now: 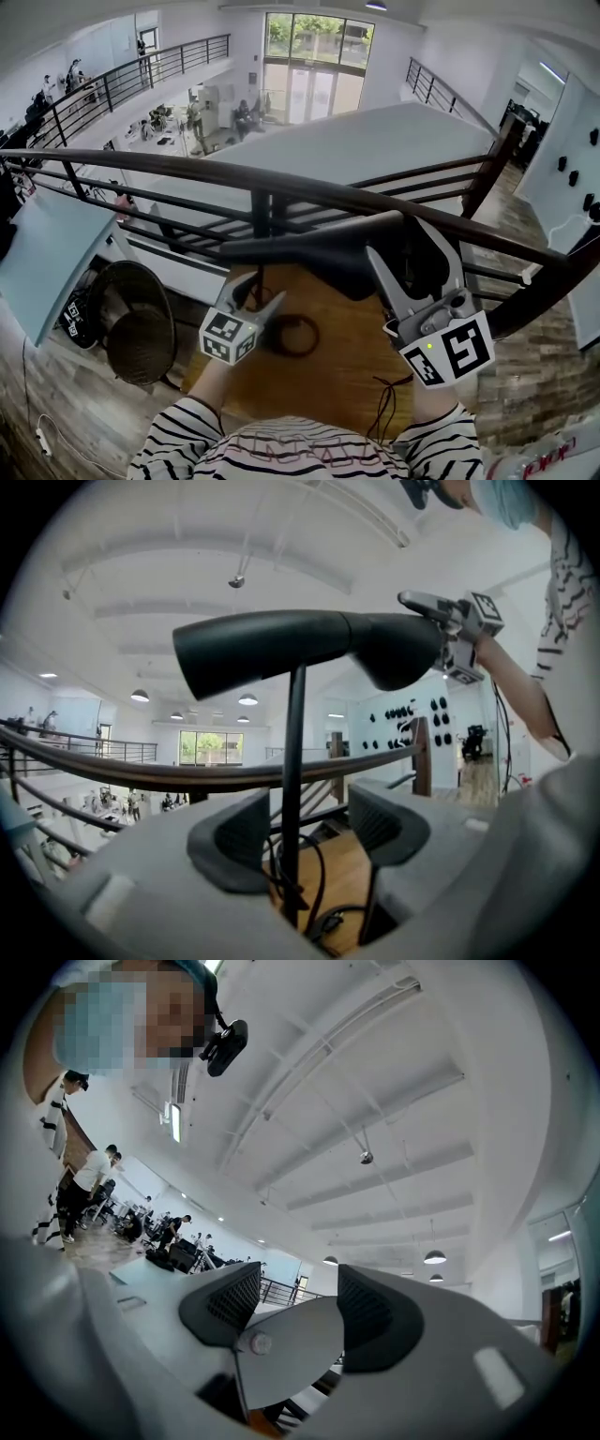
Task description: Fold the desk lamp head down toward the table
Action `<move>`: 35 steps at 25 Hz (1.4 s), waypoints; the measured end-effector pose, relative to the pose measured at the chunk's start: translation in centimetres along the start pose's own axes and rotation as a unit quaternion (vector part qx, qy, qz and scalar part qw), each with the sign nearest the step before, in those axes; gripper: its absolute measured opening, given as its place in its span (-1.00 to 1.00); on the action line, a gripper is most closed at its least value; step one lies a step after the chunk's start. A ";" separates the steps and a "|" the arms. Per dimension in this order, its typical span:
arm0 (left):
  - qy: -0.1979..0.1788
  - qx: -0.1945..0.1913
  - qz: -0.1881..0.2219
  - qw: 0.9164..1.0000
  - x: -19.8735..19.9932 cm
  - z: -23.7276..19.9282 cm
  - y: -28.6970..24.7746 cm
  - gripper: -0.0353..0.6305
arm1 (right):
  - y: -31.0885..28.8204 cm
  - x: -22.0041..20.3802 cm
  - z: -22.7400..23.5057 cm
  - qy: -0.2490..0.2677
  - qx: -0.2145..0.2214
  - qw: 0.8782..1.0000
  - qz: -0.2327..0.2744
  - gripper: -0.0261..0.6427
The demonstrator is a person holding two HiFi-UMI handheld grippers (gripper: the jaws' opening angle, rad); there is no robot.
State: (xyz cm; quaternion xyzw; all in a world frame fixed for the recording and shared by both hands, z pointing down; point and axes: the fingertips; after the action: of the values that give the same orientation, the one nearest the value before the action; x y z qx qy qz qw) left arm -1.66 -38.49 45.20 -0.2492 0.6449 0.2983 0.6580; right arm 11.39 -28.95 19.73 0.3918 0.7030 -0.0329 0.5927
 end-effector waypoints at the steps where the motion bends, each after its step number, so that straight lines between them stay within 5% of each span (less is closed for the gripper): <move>1: 0.001 -0.003 -0.003 1.000 -0.1 0.1 0.0 -0.13 | 0.1 0.1 0.0 0.000 -0.001 1.000 0.001 -0.19; 17: 0.021 -0.031 0.001 0.999 -0.9 1.1 -1.3 -0.11 | 1.9 -2.3 1.0 -0.002 -0.030 0.999 -0.017 -0.18; 26: 0.029 -0.094 0.035 0.994 -0.6 2.7 -0.9 0.26 | 4.1 -5.2 1.2 -0.012 -0.067 0.997 -0.039 -0.16; 35: 0.037 -0.098 0.036 0.994 -0.4 2.7 -0.8 0.35 | 6.1 -8.9 1.0 -0.045 -0.092 0.992 -0.076 -0.15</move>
State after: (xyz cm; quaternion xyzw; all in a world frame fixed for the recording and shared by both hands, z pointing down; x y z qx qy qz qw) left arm 0.86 -37.16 45.71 -0.2996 0.6452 0.3740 0.5951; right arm 15.75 -29.83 29.62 0.2790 0.7033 -0.0310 0.6531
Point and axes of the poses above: the fingertips, and each gripper's own axes: y backward along the fingers, z to its right, x out of its top, and after that the axes turned 7 degrees about z, right-handed
